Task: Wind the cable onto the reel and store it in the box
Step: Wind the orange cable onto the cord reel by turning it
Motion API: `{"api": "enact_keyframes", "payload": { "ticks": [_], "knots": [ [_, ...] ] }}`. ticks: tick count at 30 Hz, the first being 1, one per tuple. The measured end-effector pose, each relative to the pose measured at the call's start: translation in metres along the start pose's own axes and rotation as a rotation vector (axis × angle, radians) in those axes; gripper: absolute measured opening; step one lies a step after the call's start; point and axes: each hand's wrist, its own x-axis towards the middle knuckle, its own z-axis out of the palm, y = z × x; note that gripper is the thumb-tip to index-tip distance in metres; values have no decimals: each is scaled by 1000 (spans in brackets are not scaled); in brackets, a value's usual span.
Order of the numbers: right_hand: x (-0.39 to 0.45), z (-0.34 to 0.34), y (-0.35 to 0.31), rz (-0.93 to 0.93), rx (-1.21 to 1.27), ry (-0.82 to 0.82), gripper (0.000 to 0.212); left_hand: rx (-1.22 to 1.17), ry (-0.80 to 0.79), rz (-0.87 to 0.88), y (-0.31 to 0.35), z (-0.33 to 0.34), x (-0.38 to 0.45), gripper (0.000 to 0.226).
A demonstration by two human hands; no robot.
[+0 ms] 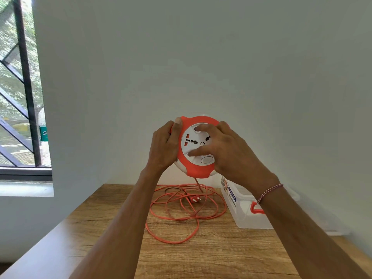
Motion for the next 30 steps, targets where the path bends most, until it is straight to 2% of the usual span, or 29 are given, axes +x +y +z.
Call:
{"api": "enact_keyframes", "payload": {
  "ticks": [6,10,13,18,21,25,26,30],
  "knots": [
    [-1,11,1,23,-84,95,66,2,1,14,2,-1,0,55],
    [-2,15,1,139,-72,198,61,-14,9,15,2,-2,0,57],
    [-2,16,0,229,-33,210,67,-12,4,22,3,-2,0,58],
    [0,15,-2,266,-22,216,73,-16,0,31,2,0,0,55],
    [0,10,1,175,16,248,62,-17,5,29,2,0,0,58],
    [0,7,8,-41,89,264,24,-13,7,21,0,-2,1,60],
    [0,7,8,-72,96,227,21,-10,6,20,0,-2,1,60],
    [0,5,2,-52,14,41,47,-11,6,12,1,-1,2,60]
  ]
}}
